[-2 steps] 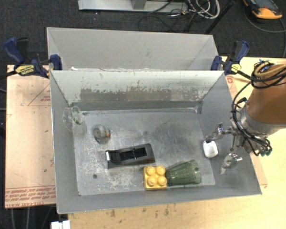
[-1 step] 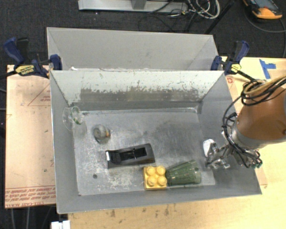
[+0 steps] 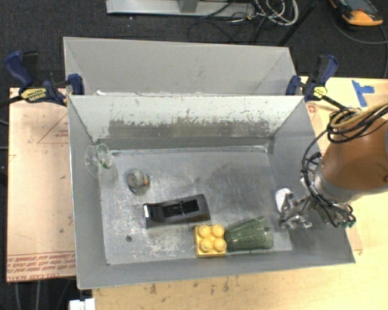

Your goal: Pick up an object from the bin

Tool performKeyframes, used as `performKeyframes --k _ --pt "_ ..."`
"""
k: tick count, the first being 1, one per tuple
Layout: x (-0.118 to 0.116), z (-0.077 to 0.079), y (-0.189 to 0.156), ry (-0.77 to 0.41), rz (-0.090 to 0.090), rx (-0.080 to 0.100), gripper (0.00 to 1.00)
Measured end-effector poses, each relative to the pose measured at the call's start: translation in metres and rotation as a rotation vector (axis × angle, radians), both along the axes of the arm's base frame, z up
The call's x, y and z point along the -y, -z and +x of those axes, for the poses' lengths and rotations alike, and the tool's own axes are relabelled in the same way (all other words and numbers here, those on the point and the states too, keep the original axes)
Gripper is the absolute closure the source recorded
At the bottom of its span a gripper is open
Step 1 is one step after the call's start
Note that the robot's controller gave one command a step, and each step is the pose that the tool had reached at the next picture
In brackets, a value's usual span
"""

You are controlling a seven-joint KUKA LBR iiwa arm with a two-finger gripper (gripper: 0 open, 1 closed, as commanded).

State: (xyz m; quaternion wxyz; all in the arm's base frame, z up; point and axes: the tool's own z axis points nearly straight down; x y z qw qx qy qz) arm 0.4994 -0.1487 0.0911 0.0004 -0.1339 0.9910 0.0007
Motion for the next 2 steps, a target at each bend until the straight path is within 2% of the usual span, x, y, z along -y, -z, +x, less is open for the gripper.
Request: performKeyframes --k 1,2 --pt "-0.0112 -0.0141 -0.0431 0.299 0.000 0.003 0.00" --pt "-0.0112 -0.0144 -0.0425 0.299 -0.001 0.001 0.00"
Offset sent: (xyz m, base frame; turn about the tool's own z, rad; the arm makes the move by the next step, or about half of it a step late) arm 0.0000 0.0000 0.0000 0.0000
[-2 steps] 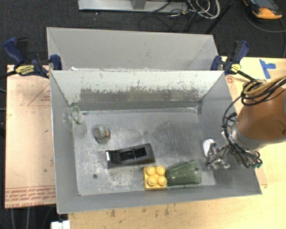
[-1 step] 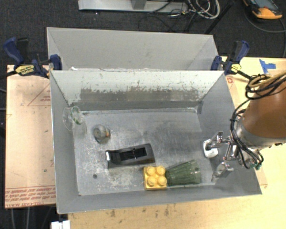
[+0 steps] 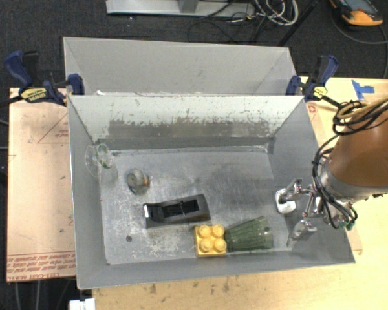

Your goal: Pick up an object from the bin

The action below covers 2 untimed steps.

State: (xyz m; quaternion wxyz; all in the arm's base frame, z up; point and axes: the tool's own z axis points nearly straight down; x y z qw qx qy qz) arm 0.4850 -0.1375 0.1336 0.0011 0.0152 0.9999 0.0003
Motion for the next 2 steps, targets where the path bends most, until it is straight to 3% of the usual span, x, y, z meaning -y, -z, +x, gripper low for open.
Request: performKeyframes --k 1,2 --pt "-0.023 0.014 0.027 0.158 -0.002 0.004 0.00" --pt "-0.043 0.015 0.041 0.196 0.000 -0.002 0.00"
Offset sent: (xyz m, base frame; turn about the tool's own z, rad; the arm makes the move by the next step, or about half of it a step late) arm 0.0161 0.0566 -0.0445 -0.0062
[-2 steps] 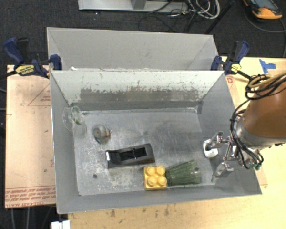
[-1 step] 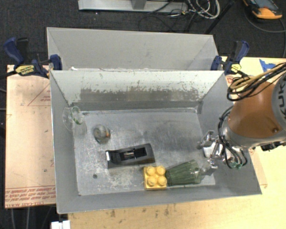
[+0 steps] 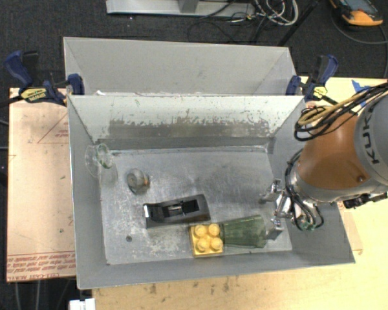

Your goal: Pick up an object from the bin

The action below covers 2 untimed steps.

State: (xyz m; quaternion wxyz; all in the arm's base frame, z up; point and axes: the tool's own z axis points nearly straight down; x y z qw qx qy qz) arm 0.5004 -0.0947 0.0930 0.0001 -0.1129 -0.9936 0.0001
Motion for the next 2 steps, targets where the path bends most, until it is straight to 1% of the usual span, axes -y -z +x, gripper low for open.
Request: performKeyframes --k 1,2 --pt "-0.006 -0.003 0.005 -0.196 0.000 0.002 0.00" --pt "-0.074 -0.024 0.019 -0.126 0.001 -0.015 1.00"
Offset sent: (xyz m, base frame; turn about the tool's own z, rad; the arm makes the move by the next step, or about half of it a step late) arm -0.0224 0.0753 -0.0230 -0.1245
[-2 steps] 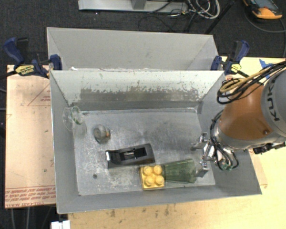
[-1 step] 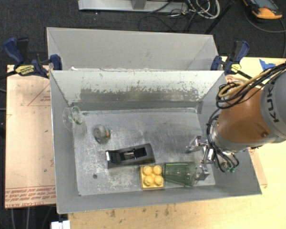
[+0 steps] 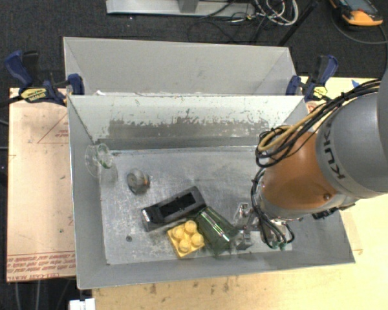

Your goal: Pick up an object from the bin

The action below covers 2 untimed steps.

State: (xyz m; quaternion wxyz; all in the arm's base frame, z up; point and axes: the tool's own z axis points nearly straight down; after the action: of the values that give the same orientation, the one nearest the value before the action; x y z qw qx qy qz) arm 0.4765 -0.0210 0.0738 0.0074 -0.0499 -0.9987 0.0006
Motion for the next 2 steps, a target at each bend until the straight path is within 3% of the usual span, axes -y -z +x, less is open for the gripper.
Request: performKeyframes --k 1,2 --pt "0.000 0.000 0.000 0.000 0.000 0.000 1.00" --pt "-0.003 0.000 -0.041 0.059 0.001 0.008 1.00"
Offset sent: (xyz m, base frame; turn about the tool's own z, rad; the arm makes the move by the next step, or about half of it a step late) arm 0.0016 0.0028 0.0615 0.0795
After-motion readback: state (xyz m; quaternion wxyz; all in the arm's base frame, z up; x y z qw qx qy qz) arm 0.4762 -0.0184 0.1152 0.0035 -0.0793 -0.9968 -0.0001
